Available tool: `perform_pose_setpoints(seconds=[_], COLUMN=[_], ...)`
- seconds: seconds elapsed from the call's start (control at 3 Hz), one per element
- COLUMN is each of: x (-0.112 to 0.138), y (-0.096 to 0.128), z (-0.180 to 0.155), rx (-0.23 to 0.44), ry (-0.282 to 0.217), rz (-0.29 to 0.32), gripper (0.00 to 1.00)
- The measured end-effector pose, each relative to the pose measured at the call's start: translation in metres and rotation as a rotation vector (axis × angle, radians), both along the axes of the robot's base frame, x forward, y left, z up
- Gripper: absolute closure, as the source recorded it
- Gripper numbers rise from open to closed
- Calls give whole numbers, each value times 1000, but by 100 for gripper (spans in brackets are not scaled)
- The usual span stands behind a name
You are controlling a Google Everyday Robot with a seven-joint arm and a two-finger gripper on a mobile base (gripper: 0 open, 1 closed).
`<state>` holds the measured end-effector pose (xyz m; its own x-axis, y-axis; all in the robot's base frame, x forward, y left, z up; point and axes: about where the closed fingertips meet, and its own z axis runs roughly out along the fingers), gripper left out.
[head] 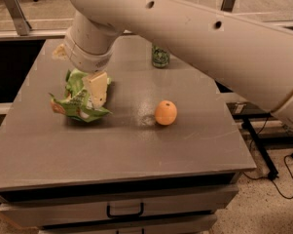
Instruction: Pick green rice chip bag
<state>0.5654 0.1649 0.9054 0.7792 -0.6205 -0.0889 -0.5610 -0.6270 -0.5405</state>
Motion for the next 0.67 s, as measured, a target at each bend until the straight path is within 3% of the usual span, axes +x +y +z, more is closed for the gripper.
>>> perform_pose_setpoints(seconds=[0.67], x=[-1], y=[30], z=[-19], rx=[-54], ry=[5], rz=[100], gripper=[65])
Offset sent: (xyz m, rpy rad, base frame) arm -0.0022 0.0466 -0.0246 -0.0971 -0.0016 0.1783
